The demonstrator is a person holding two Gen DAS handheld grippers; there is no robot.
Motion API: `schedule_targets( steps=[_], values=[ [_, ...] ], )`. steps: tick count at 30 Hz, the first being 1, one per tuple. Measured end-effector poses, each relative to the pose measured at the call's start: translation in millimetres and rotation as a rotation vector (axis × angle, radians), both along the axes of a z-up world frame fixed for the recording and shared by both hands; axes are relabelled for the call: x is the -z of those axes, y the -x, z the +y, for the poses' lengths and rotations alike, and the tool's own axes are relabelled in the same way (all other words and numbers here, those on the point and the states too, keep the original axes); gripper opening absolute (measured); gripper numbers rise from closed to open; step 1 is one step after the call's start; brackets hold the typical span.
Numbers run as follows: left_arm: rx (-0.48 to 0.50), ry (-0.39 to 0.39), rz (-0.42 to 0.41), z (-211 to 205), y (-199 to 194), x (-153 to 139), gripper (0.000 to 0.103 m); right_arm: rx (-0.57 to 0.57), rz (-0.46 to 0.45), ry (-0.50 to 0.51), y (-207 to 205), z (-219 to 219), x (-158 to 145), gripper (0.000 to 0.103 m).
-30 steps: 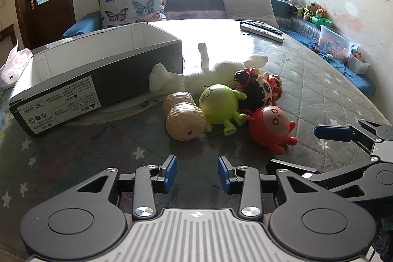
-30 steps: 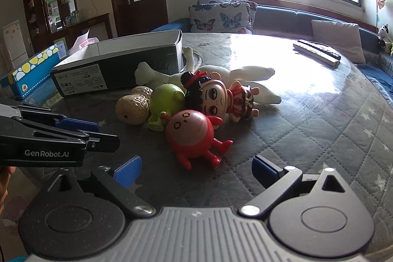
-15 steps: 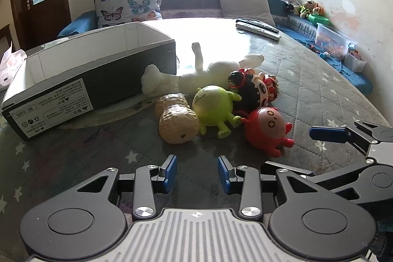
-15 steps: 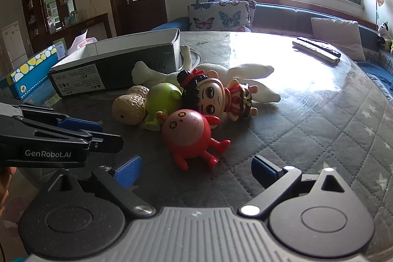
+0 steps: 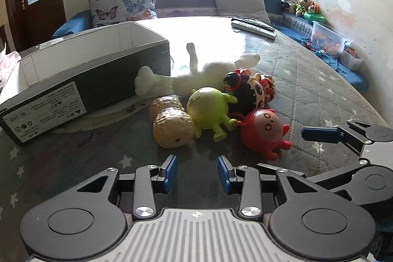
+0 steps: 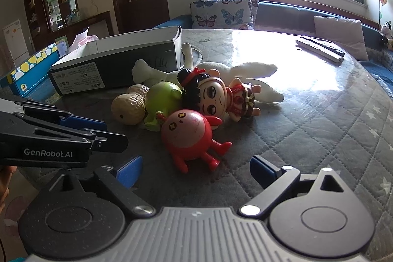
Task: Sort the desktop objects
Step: 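Move the left tool toward the red round doll on the toy pile, then close the left gripper on the red round doll and lift it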
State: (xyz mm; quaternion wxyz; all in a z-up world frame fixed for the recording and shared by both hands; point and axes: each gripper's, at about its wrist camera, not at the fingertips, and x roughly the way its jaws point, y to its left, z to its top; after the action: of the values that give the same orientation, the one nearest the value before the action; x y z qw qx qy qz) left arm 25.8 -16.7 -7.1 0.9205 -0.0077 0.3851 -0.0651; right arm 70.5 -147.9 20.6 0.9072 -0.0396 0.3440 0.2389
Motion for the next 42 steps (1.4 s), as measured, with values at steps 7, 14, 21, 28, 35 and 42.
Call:
schedule_targets(
  steps=[7,14,21,28,35,42],
  values=[
    [0.028,0.012,0.0,-2,-6,-2,0.039,0.001,0.01,-0.01,-5,-2,2,0.093],
    [0.092,0.061,0.003,-6,-11,-7,0.039,-0.016,0.012,-0.008,-10,-2,4,0.093],
    [0.15,0.111,0.014,-9,-20,-11,0.039,-0.037,0.011,-0.018,-15,-3,3,0.087],
    [0.204,0.177,0.037,-8,-27,-13,0.039,-0.09,0.003,-0.022,-19,-2,2,0.081],
    [0.209,0.219,0.073,-6,-33,-10,0.037,-0.164,-0.001,-0.009,-21,4,-1,0.075],
    [0.212,0.237,0.084,-2,-33,-8,0.036,-0.199,0.02,-0.027,-10,4,-4,0.069]
  ],
)
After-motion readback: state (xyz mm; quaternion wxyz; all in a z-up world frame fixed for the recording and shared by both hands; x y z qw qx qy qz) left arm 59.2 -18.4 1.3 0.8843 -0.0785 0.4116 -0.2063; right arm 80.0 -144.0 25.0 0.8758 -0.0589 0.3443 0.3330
